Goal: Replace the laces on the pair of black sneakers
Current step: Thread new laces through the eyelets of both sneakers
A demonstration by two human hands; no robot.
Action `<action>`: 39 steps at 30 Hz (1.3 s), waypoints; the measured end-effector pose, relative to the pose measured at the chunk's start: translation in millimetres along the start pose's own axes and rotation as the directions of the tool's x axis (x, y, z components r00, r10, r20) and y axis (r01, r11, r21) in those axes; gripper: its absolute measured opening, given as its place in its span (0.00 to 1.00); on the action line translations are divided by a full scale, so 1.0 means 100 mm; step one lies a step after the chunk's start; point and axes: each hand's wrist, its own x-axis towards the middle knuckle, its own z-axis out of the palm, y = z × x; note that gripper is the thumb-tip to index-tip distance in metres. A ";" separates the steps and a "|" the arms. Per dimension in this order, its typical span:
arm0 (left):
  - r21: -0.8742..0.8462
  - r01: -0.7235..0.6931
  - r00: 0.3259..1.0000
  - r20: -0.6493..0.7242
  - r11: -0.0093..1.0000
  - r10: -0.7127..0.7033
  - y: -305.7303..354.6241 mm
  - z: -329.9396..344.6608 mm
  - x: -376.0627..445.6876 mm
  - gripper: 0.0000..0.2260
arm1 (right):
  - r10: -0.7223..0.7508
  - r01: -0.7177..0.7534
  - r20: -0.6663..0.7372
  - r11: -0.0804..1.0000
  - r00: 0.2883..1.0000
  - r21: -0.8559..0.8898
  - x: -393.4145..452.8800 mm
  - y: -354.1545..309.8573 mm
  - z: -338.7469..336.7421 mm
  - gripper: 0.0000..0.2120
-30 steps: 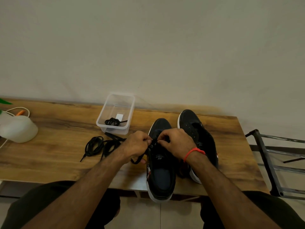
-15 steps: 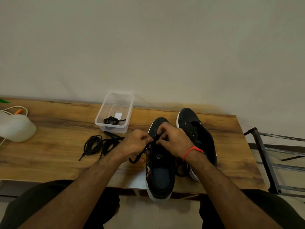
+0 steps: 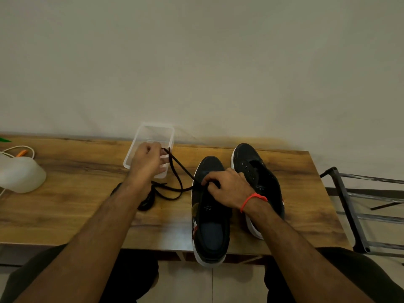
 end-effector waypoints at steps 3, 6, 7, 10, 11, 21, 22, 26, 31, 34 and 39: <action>-0.210 0.057 0.992 0.122 0.976 -0.031 0.08 0.07 -0.09 0.08 | 0.029 -0.029 -0.005 0.999 1.000 0.029 0.01 -0.01 0.03 0.15; -0.256 0.059 0.977 0.214 0.965 -0.003 0.05 0.21 -0.19 0.06 | 0.041 -0.042 0.008 0.998 0.999 0.036 0.02 -0.03 0.05 0.16; -0.284 0.056 0.973 0.231 0.957 0.012 0.04 0.25 -0.21 0.06 | 0.041 -0.042 0.013 0.998 0.999 0.039 0.02 -0.03 0.05 0.14; -0.421 0.015 0.979 0.190 0.907 0.072 0.07 0.25 -0.19 0.05 | 0.053 -0.054 0.036 0.998 0.998 0.035 0.02 -0.04 0.04 0.12; -0.463 -0.023 0.987 0.131 0.886 0.095 0.10 0.20 -0.17 0.05 | 0.057 -0.058 0.041 0.998 0.998 0.026 0.02 -0.05 0.04 0.12; 0.750 -0.393 0.846 0.522 0.532 -0.111 -0.18 0.25 -0.27 0.12 | 0.075 -0.075 0.045 0.997 0.996 0.004 0.05 -0.01 0.04 0.12; 0.765 -0.373 0.834 0.524 0.525 -0.172 -0.23 0.28 -0.27 0.11 | 0.077 -0.077 0.048 0.997 0.996 0.002 0.05 -0.01 0.04 0.12; 0.581 -0.257 0.918 0.396 0.772 0.007 -0.14 0.22 -0.18 0.10 | 0.080 -0.081 0.070 0.997 0.994 0.007 0.03 -0.04 0.01 0.14; -0.212 -0.118 0.991 -0.091 0.970 0.101 0.03 0.17 -0.14 0.15 | 0.068 -0.068 0.060 0.998 0.996 0.001 0.01 -0.06 0.01 0.13; -0.542 -0.098 0.995 -0.069 0.835 0.073 0.12 0.12 -0.21 0.12 | 0.076 -0.076 0.070 0.997 0.995 0.003 0.00 -0.06 -0.01 0.12; -0.147 -0.191 0.981 0.005 0.970 0.194 0.17 0.03 -0.20 0.15 | 0.073 -0.073 0.069 0.997 0.995 0.002 -0.01 -0.07 -0.03 0.11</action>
